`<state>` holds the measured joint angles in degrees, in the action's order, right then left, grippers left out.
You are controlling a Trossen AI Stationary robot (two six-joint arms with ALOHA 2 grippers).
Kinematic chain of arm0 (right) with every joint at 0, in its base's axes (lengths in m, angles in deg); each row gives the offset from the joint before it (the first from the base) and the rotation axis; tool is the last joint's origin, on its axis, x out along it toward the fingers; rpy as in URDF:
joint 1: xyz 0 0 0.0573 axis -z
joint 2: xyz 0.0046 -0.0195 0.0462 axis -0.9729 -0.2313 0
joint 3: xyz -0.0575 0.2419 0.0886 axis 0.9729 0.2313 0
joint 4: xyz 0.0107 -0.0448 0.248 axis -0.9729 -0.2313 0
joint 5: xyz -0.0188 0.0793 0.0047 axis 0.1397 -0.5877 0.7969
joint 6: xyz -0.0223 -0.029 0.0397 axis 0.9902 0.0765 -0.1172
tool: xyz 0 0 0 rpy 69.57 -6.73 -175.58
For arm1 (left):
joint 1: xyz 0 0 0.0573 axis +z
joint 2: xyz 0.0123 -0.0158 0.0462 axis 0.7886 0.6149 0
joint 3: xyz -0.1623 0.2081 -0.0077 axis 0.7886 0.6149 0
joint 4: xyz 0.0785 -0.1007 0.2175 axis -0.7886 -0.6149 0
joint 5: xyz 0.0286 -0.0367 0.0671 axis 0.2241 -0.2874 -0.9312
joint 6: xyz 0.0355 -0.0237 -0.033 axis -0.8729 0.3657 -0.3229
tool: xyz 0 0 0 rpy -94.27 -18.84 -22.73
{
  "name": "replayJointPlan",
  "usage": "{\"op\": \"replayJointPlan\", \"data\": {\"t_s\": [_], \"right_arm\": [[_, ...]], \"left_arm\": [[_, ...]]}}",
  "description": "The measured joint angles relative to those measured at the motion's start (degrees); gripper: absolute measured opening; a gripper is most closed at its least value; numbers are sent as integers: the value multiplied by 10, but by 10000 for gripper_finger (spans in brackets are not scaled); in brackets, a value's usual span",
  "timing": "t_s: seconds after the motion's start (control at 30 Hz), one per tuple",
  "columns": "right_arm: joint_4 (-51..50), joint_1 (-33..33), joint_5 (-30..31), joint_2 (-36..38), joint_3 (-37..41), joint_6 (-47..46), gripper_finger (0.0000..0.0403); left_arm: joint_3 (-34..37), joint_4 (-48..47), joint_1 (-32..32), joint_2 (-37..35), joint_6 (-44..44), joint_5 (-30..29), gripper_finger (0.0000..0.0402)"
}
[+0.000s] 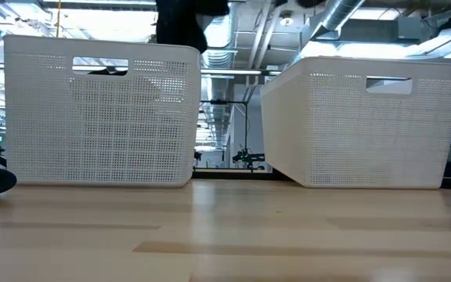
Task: Sort clothes
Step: Put the blue clothes into the left bin
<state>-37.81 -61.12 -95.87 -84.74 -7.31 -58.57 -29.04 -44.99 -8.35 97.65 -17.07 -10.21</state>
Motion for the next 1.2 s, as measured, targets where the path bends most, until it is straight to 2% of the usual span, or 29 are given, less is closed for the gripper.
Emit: {"op": "replayJointPlan", "data": {"t_s": [0.33,0.53,0.83,1.2], "right_arm": [[-23,50,-15,-150,-158,-52,26],[-90,87,-14,-221,-214,-98,31],[-183,122,-9,-278,-224,-175,44],[-313,114,-8,-281,-225,-149,55]], "left_arm": [[5,16,0,0,0,-13,188],[5,18,0,0,0,-13,188],[5,20,-4,0,0,-13,188],[4,20,-4,0,-2,-13,188]]}}
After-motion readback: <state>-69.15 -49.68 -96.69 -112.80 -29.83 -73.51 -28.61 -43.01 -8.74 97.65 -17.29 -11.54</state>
